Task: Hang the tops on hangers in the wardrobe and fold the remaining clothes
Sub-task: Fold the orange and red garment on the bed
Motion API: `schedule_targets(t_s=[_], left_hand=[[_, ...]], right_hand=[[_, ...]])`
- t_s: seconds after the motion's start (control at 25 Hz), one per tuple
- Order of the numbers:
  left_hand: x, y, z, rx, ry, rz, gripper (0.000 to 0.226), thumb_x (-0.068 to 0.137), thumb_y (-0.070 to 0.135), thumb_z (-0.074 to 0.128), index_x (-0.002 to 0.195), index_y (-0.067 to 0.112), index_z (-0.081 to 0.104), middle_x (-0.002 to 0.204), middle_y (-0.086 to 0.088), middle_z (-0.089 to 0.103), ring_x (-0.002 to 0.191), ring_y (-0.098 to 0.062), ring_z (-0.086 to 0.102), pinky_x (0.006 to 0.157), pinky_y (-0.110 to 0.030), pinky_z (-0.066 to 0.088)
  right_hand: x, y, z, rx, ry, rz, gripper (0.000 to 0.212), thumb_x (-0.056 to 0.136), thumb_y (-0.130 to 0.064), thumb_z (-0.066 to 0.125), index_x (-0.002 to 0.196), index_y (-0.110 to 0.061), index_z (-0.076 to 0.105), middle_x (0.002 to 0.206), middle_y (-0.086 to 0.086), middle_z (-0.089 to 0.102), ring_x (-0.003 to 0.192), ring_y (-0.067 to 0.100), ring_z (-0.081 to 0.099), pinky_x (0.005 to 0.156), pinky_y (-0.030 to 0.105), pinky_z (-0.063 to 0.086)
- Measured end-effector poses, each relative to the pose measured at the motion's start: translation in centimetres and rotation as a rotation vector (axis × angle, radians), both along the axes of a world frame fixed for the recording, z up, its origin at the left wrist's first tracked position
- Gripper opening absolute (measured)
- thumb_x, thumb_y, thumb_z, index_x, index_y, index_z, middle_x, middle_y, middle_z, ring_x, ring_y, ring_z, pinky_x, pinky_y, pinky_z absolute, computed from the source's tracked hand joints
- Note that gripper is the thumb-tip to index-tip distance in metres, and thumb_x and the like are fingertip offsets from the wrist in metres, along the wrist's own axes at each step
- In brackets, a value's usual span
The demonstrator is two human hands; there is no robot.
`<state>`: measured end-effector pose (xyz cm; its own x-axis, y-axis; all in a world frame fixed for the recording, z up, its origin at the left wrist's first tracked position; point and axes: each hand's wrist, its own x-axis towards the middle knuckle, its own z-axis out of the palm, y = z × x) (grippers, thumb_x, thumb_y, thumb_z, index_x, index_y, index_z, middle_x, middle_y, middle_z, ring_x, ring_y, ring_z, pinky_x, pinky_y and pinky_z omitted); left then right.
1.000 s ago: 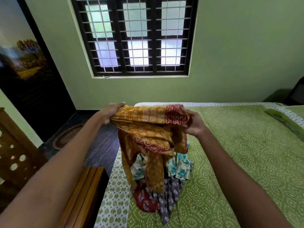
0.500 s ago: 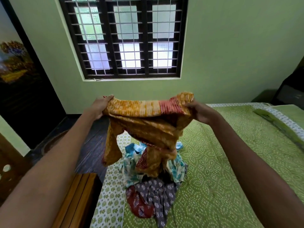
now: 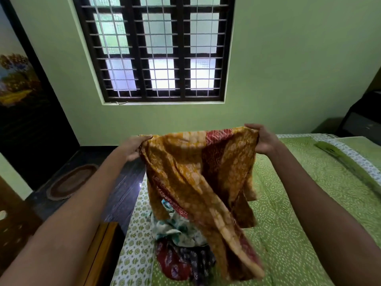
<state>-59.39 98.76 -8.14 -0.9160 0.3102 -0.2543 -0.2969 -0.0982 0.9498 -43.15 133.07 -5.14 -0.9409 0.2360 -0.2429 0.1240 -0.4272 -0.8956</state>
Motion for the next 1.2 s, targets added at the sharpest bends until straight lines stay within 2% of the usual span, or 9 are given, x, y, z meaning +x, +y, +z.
schedule_targets(t_s=[0.08,0.2,0.4,0.52,0.64,0.8,1.0,1.08,1.2], left_hand=[[-0.7,0.1,-0.5,0.012,0.027,0.101,0.009,0.092,0.013,0.057,0.09,0.003,0.058,0.075,-0.01,0.064,0.054,-0.012,0.065,0.054,-0.024,0.056],[-1.5,-0.2,0.0,0.111,0.058,0.189,0.014,0.092,0.018,0.058,0.099,0.005,0.058,0.088,-0.011,0.064,0.077,-0.019,0.064,0.067,-0.031,0.055],[-3.0,-0.2,0.9,0.021,0.192,0.173,0.011,0.092,0.02,0.058,0.093,0.009,0.06,0.099,-0.008,0.064,0.1,-0.021,0.059,0.092,-0.032,0.048],[-2.5,-0.4,0.1,-0.185,0.231,0.117,0.012,0.095,0.016,0.053,0.085,0.015,0.061,0.089,-0.004,0.061,0.091,-0.017,0.055,0.075,-0.027,0.047],[-2.3,-1.0,-2.7,-0.382,0.311,0.107,0.016,0.098,0.02,0.047,0.097,0.013,0.061,0.091,-0.006,0.057,0.093,-0.019,0.047,0.062,-0.025,0.037],[-1.7,-1.7,-4.9,-0.605,0.36,0.073,0.022,0.098,0.016,0.047,0.106,0.003,0.062,0.103,-0.01,0.056,0.096,-0.017,0.047,0.076,-0.026,0.035],[-0.1,-2.5,-4.3,-0.078,0.069,0.075,0.011,0.093,0.007,0.053,0.103,0.001,0.056,0.078,-0.004,0.066,0.063,-0.005,0.063,0.056,-0.015,0.052],[0.4,-3.0,-4.9,-0.089,0.072,0.009,0.026,0.091,-0.001,0.053,0.116,0.007,0.047,0.084,-0.008,0.062,0.068,-0.012,0.062,0.054,-0.02,0.056],[0.2,-3.1,-5.8,-0.162,0.156,0.139,0.015,0.093,-0.002,0.05,0.099,0.011,0.053,0.083,-0.01,0.054,0.067,-0.015,0.055,0.053,-0.022,0.053]], right_hand=[[0.4,1.4,0.4,-0.021,-0.065,-0.088,0.022,0.076,-0.027,0.065,0.066,-0.009,0.063,0.063,0.007,0.067,0.055,0.022,0.066,0.067,0.034,0.047],[1.1,3.3,1.3,0.043,-0.14,-0.138,0.022,0.091,-0.018,0.046,0.075,-0.007,0.059,0.063,0.006,0.065,0.064,0.02,0.061,0.063,0.031,0.049],[0.9,5.1,0.5,0.048,0.068,-0.222,0.006,0.084,-0.011,0.057,0.088,-0.007,0.06,0.067,0.002,0.07,0.064,0.013,0.068,0.057,0.023,0.055],[1.4,5.5,-1.7,0.368,-0.084,-0.085,0.045,0.065,-0.016,0.073,0.107,-0.003,0.062,0.088,0.008,0.067,0.077,0.019,0.063,0.069,0.03,0.054],[1.7,6.0,-4.4,0.421,-0.169,-0.205,0.024,0.077,-0.009,0.066,0.101,-0.002,0.064,0.077,0.005,0.064,0.069,0.016,0.055,0.057,0.025,0.048],[2.3,5.8,-5.7,0.463,-0.277,-0.149,0.009,0.088,-0.004,0.055,0.09,-0.001,0.064,0.081,0.008,0.061,0.06,0.014,0.061,0.054,0.026,0.05],[3.5,6.1,-5.1,0.216,-0.073,-0.051,0.01,0.074,-0.003,0.065,0.083,-0.008,0.064,0.077,0.006,0.068,0.068,0.015,0.067,0.062,0.027,0.056],[4.2,6.0,-5.7,0.421,-0.191,0.007,0.02,0.077,0.005,0.063,0.087,-0.011,0.055,0.081,0.008,0.06,0.069,0.018,0.059,0.058,0.03,0.051],[4.4,6.4,-6.7,0.345,-0.19,-0.107,0.026,0.087,0.01,0.052,0.094,-0.016,0.049,0.08,0.009,0.052,0.056,0.014,0.057,0.046,0.023,0.048]])
